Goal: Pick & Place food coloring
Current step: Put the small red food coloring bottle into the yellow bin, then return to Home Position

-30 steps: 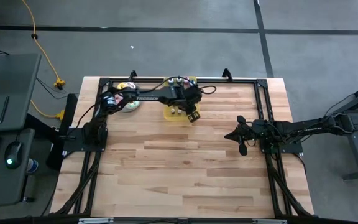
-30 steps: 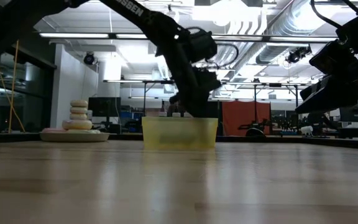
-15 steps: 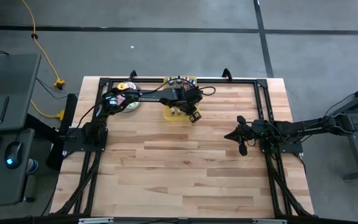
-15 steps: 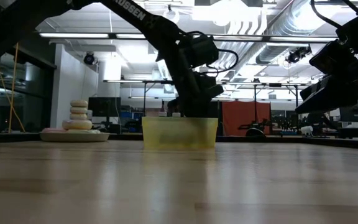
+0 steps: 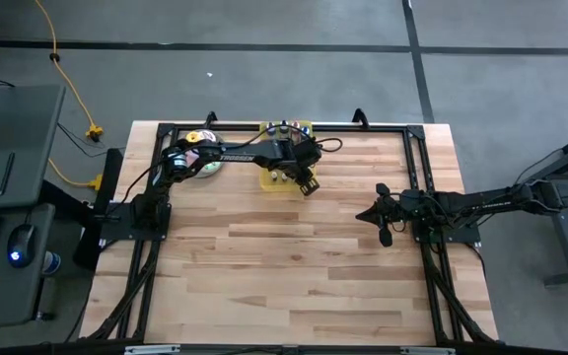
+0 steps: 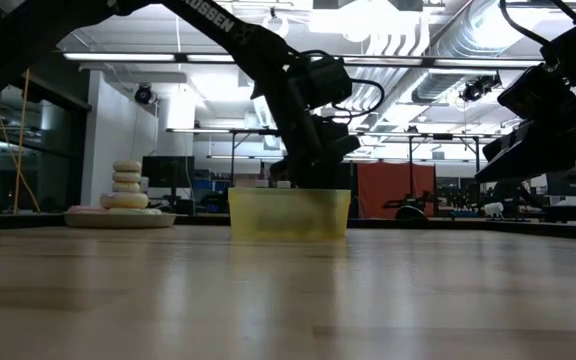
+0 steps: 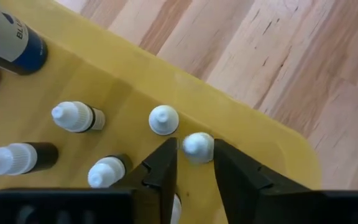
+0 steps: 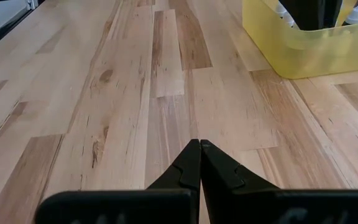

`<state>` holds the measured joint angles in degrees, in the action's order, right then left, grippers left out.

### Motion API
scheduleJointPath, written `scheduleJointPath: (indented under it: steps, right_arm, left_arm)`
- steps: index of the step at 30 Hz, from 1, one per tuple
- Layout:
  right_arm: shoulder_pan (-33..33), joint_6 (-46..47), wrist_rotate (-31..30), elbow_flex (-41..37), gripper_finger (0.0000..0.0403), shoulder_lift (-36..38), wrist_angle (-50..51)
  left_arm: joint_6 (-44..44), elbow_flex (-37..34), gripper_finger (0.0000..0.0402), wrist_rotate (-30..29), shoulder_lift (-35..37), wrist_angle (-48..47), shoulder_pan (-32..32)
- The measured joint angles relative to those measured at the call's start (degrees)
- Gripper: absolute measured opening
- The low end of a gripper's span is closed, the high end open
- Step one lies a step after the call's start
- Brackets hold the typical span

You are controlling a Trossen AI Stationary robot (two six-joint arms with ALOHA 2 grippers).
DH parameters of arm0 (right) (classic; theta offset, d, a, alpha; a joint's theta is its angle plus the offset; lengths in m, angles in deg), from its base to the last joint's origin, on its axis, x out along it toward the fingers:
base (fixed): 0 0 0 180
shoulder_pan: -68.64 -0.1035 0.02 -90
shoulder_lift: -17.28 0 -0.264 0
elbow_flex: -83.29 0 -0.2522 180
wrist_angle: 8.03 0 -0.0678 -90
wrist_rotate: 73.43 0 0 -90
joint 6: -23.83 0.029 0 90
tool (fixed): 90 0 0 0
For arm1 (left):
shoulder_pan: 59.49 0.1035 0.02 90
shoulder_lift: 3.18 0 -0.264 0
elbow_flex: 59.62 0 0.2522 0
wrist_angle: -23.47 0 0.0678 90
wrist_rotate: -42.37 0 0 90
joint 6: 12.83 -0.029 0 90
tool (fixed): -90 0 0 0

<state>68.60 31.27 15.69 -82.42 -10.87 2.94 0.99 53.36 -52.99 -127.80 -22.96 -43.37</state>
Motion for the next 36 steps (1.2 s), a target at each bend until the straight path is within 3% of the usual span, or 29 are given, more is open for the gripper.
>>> scheduleJointPath:
  steps: [24,36]
  right_arm:
    - [0.0,0.0,0.0,0.0,0.0000,0.0,0.0]
    - [0.0,0.0,0.0,0.0,0.0000,0.0,0.1]
  left_arm:
    - [-1.6,0.1,0.0107,-1.6,2.8,-0.4,0.0]
    - [-1.9,0.0,0.0107,0.3,10.1,-2.3,0.0]
